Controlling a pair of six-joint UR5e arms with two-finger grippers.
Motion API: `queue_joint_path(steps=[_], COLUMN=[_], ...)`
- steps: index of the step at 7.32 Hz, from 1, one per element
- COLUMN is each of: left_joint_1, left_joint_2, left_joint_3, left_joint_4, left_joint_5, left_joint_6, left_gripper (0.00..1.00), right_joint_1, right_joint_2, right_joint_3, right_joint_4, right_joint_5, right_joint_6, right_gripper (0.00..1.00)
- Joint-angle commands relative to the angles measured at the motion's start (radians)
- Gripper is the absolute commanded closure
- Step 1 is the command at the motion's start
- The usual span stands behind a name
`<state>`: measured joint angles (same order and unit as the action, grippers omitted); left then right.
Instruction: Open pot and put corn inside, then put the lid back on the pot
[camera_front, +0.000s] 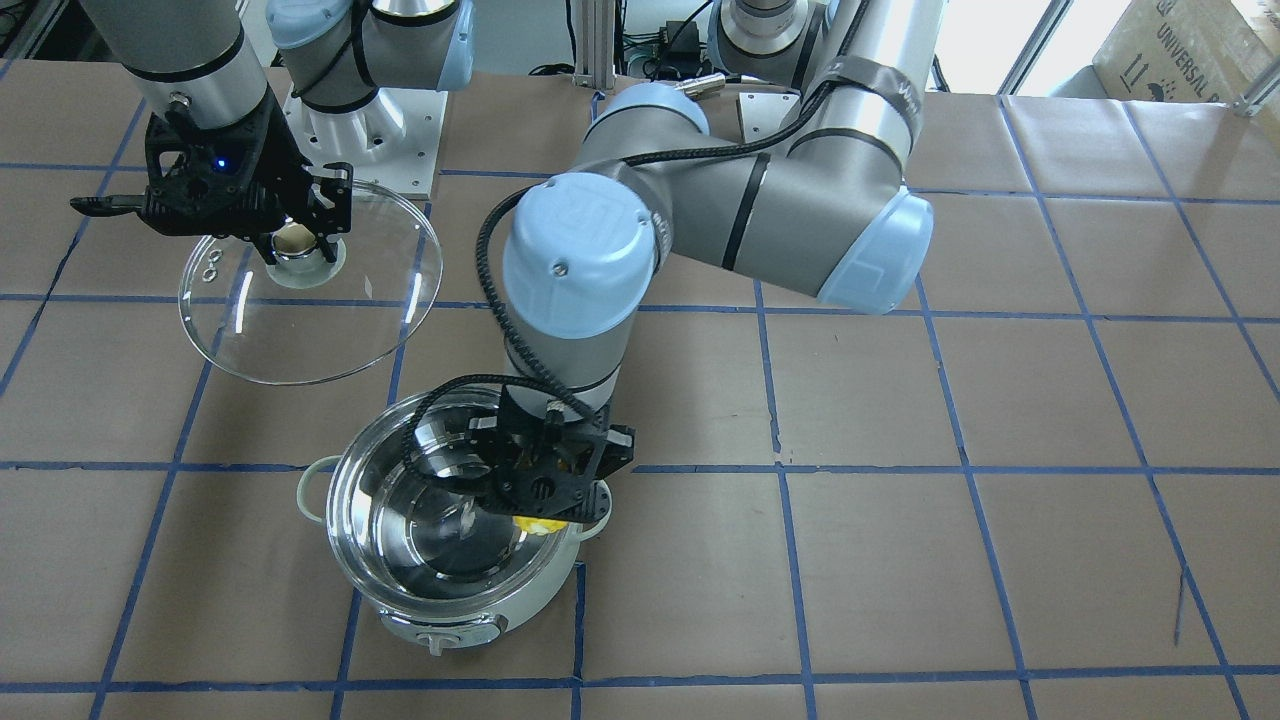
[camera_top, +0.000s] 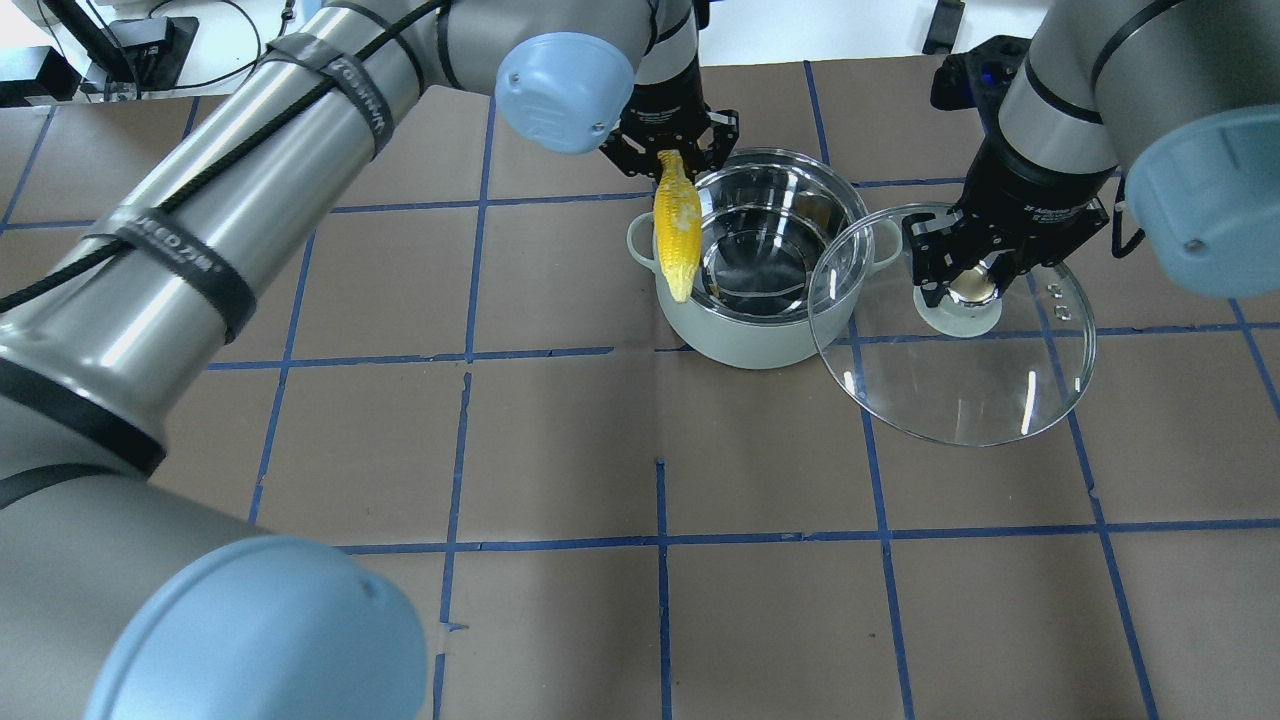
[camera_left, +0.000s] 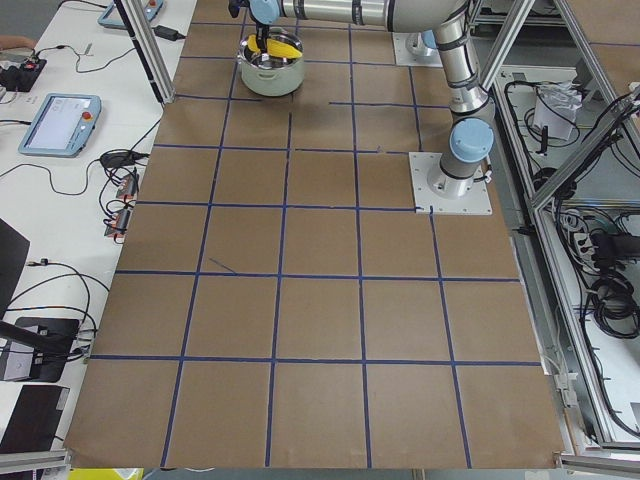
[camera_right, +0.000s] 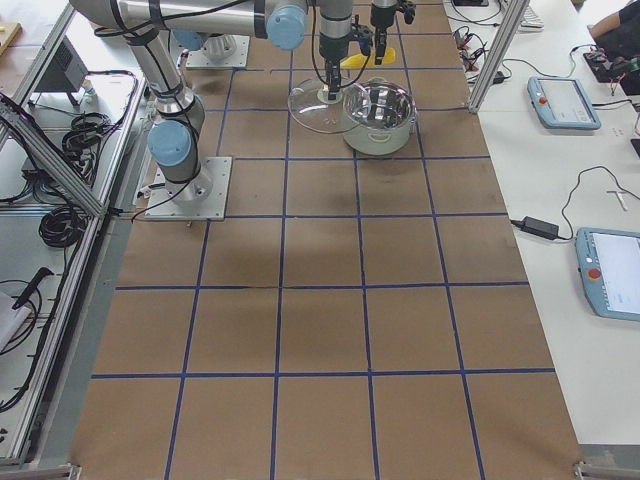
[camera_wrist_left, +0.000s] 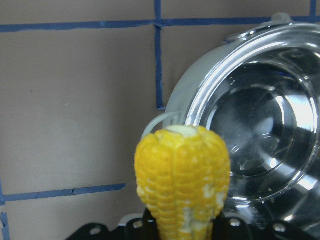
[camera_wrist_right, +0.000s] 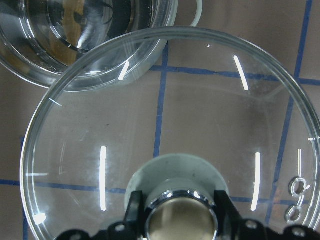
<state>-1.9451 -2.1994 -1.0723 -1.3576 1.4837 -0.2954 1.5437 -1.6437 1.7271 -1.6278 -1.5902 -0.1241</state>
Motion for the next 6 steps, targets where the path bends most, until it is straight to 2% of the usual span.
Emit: queue_joint_path(steps=[1, 2, 3, 4, 6], left_joint_1=[-0.028, -0.029, -0.032, -0.034, -0.028], left_joint_2=[-0.113, -0.121, -0.14, -0.146, -0.108], left_joint_3=[0.135, 0.147, 0.146, 0.153, 0.123], left_joint_4=[0.0, -0.012, -0.011, -0.008, -0.062], left_joint_5=[0.001, 0.003, 0.003, 0.004, 0.016], left_joint_6=[-0.004, -0.004, -0.002, -0.002, 0.016], left_gripper=[0.72, 0.5, 0.09, 0.0, 0.0], right_joint_1=[-0.005, -0.005, -0.005, -0.002, -0.002], right_joint_2=[-0.008, -0.011, -0.012, -0.012, -0.012], right_joint_3=[0.023, 0.028, 0.028, 0.028, 0.028], right_joint_4=[-0.001, -0.004, -0.004, -0.004, -0.004], right_joint_5=[-0.004, -0.002, -0.002, -0.002, -0.002], right_joint_6=[0.003, 0.003, 0.003, 0.004, 0.004], right_gripper=[0.69, 0.69, 0.69, 0.68, 0.68])
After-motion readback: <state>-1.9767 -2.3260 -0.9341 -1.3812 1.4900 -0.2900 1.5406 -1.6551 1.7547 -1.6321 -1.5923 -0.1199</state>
